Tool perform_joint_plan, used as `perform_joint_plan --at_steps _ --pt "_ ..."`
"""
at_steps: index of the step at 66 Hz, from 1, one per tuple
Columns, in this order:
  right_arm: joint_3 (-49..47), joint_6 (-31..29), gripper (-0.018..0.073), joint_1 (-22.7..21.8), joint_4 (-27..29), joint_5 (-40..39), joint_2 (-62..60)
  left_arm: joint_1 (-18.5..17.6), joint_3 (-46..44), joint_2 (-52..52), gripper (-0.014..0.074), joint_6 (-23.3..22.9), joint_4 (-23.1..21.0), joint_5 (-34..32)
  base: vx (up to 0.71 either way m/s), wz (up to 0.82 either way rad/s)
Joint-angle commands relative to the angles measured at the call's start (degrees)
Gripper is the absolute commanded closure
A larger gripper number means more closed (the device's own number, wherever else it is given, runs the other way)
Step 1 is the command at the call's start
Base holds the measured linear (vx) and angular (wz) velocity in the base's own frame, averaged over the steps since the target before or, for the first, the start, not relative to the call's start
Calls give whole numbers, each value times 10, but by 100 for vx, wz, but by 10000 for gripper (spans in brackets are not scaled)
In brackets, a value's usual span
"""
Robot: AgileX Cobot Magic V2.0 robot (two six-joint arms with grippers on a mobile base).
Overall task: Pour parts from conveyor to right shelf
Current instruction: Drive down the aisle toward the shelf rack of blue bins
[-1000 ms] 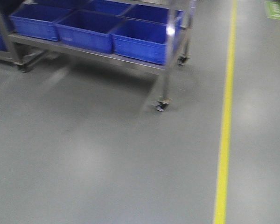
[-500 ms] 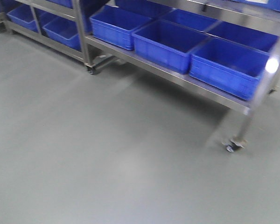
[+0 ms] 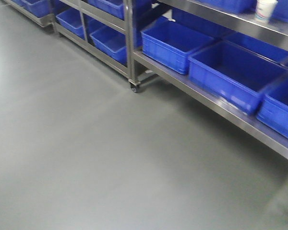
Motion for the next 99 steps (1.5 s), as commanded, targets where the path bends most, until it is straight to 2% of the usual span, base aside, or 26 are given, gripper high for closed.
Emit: perform_joint_plan --at_steps 1,59,99 --pt "-17 -3 565 -1 -2 -46 7 -3 -11 9 603 -5 -5 -45 62 37" --pt "-17 -3 565 -1 -2 -46 7 -3 -11 9 603 -5 -5 -45 66 43" --pt "-17 -3 565 -1 -2 -46 7 -3 -11 9 603 -5 -5 -45 65 27"
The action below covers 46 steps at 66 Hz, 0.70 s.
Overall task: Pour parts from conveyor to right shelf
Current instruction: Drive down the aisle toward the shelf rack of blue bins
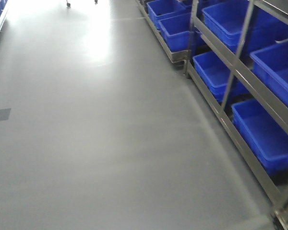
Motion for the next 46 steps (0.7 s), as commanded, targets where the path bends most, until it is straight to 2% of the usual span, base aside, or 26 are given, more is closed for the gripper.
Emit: perform_joint_plan --at_steps 1,46 --pt "-17 -3 565 -1 -2 -46 7 -3 -11 9 603 -5 -5 -45 65 24" --pt "-17 -3 565 -1 -2 -46 7 -3 -11 9 603 -5 -5 -45 64 18"
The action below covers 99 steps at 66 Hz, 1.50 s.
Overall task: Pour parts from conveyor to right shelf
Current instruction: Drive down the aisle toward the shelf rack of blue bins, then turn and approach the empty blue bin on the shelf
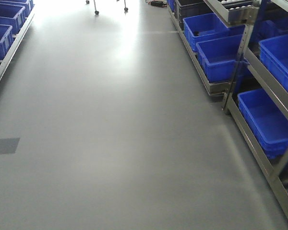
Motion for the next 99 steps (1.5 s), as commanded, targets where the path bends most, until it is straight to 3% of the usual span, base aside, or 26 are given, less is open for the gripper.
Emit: perform_joint_plan --at_steps 1,71,99 --pt "-17 -3 565 -1 -2 -46 7 -3 -11 9 603 -5 -5 -45 62 6" --pt "-17 -3 565 -1 -2 -46 7 -3 -11 9 603 -5 -5 -45 53 11" --pt "-17 -3 565 -1 -2 -46 7 -3 -11 9 603 -5 -5 -45 29 59"
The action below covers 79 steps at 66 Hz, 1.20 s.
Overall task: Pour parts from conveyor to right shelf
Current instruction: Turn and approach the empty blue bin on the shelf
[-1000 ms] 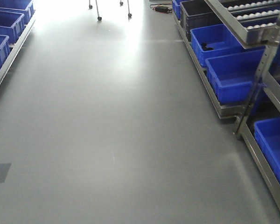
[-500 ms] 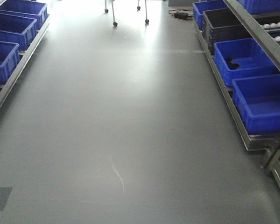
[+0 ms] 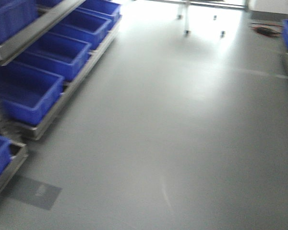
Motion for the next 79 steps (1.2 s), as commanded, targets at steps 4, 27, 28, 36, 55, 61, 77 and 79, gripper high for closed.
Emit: perform_joint_plan --at_steps 4,27,28,36,55,61,77,79 --pt "-17 -3 565 -1 -2 -46 7 -3 -11 9 603 -5 -5 -45 22 84" --pt "-17 -3 565 -1 -2 -46 7 -3 -11 9 603 -5 -5 -45 20 82" --pt "-17 -3 565 -1 -2 -46 7 -3 -11 9 603 -5 -5 -45 21 77" --pt "-17 -3 565 -1 -2 -46 7 -3 -11 9 603 -5 -5 -45 21 75" --pt "-17 -3 565 -1 -2 -46 7 -3 -11 9 603 -5 -5 -45 20 71" --pt "-17 -3 565 -1 -2 -46 7 -3 -11 9 603 -5 -5 -45 20 75" --pt "-17 -3 564 -1 -2 -46 7 -3 -11 9 603 -5 -5 -45 21 80" --pt "-17 -3 564 -1 -2 -46 7 -3 -11 9 603 -5 -5 -45 21 80"
